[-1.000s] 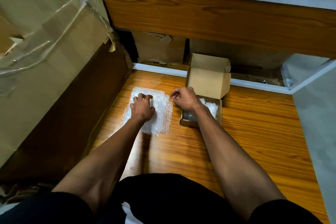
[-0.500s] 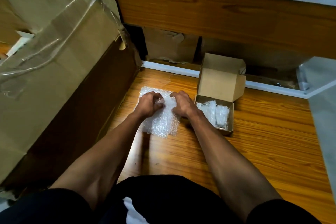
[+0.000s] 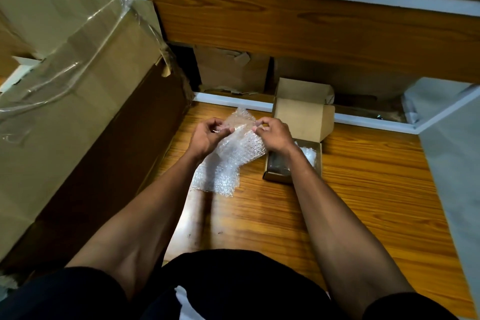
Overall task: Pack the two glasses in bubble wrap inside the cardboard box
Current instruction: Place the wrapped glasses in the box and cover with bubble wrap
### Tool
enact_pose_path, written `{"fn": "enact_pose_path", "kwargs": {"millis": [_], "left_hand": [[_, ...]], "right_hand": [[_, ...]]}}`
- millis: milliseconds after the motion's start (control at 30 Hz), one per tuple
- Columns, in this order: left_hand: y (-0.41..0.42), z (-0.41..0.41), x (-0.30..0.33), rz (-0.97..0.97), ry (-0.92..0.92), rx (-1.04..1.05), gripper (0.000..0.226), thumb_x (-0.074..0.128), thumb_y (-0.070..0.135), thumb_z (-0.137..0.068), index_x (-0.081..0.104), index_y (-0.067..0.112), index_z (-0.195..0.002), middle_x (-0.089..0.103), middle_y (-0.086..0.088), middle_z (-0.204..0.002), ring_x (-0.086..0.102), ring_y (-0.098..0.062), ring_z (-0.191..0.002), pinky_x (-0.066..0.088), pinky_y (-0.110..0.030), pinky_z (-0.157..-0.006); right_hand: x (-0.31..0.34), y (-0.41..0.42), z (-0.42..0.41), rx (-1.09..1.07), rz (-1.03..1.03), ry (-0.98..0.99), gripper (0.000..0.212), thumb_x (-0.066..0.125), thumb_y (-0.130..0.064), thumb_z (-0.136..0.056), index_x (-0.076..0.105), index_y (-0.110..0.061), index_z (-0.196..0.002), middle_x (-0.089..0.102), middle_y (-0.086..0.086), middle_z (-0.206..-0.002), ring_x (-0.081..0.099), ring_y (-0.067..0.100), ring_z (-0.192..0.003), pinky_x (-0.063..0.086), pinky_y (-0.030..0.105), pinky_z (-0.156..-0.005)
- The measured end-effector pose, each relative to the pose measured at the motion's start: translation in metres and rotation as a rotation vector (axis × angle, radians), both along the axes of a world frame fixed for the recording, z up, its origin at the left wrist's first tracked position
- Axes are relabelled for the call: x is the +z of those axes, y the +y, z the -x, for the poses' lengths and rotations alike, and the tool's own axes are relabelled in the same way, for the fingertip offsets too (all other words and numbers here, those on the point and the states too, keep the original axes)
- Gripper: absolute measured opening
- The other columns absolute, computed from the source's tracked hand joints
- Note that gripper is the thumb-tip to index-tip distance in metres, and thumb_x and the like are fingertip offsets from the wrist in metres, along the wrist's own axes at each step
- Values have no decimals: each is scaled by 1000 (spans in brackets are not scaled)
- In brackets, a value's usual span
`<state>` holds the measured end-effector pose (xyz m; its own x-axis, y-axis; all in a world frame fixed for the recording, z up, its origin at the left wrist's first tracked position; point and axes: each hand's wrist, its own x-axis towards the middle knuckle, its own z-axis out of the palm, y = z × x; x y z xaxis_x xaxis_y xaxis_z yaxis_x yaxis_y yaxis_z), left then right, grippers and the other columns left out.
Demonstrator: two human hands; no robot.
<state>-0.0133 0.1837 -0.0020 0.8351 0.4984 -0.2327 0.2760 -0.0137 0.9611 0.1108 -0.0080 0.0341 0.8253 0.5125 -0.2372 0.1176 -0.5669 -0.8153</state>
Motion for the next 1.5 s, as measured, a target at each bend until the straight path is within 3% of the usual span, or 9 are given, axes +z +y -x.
{"fn": "enact_pose_path", "kwargs": {"millis": [200, 300, 433, 633, 767, 1133, 1267, 1367, 1500], "left_hand": [[-28, -1, 21, 242, 9, -34, 38, 89, 25, -83, 64, 8, -106, 73, -7, -107, 74, -22, -95, 59, -49, -101], [-42, -5, 25, 257, -28, -36, 33, 85, 12, -89, 54, 8, -100, 66, -8, -95, 76, -20, -91, 60, -48, -97], [-61, -7, 38, 283, -68, -41, 12, 77, 2, -93, 69, 8, -99, 76, 1, -86, 75, -17, -85, 63, -40, -87], [-80, -9, 46, 286, -88, -83, 17, 72, -5, -93, 75, 10, -100, 79, -3, -101, 73, -16, -89, 61, -26, -73], [-88, -6, 48, 292, -121, -132, 31, 60, -12, -98, 77, 12, -88, 78, -3, -104, 70, -15, -99, 57, -27, -80], [-104, -4, 45, 413, -96, -178, 46, 34, 14, -102, 77, 2, -93, 73, -10, -132, 58, -20, -132, 40, -30, -101], [-104, -5, 40, 431, -49, -176, 49, 58, 50, -103, 79, 6, -97, 74, -8, -130, 56, -22, -136, 34, -36, -111], [-104, -8, 36, 358, -60, -193, 29, 79, 25, -91, 77, 7, -115, 72, -9, -132, 61, -24, -132, 46, -41, -113], [-104, -11, 35, 252, -57, -181, 46, 82, 4, -88, 71, 19, -130, 60, -6, -131, 58, -13, -118, 57, -24, -85]], "right_hand": [[7, -41, 0, -128, -171, 196, 9, 68, -34, -100, 71, -27, -105, 72, 1, -118, 67, 20, -106, 55, 39, -90], [13, -61, 6, -160, -254, 291, 11, 67, -26, -101, 67, -18, -108, 69, 4, -118, 63, 17, -100, 50, 29, -77], [16, -83, 11, -190, -324, 344, 14, 70, -17, -99, 66, -15, -112, 73, 3, -107, 66, 18, -97, 55, 32, -82], [23, -105, 19, -232, -458, 365, 24, 63, -6, -100, 67, -24, -115, 75, 11, -117, 70, 21, -103, 59, 37, -83], [30, -117, 26, -234, -488, 352, 22, 52, 4, -103, 66, -13, -100, 68, 7, -115, 67, 25, -105, 61, 37, -79], [29, -145, 27, -264, -586, 502, 34, 42, -23, -110, 68, -6, -97, 65, 11, -119, 64, 27, -114, 56, 49, -100], [26, -153, 24, -195, -526, 493, 18, 66, -13, -100, 69, -4, -116, 66, 10, -125, 65, 26, -114, 61, 40, -92], [26, -155, 23, -190, -454, 466, 36, 67, 5, -95, 63, -10, -127, 70, 10, -120, 70, 17, -99, 57, 26, -69], [29, -154, 21, -207, -425, 421, 47, 70, 6, -92, 60, -16, -133, 70, 10, -118, 70, 13, -94, 55, 24, -67]]}}
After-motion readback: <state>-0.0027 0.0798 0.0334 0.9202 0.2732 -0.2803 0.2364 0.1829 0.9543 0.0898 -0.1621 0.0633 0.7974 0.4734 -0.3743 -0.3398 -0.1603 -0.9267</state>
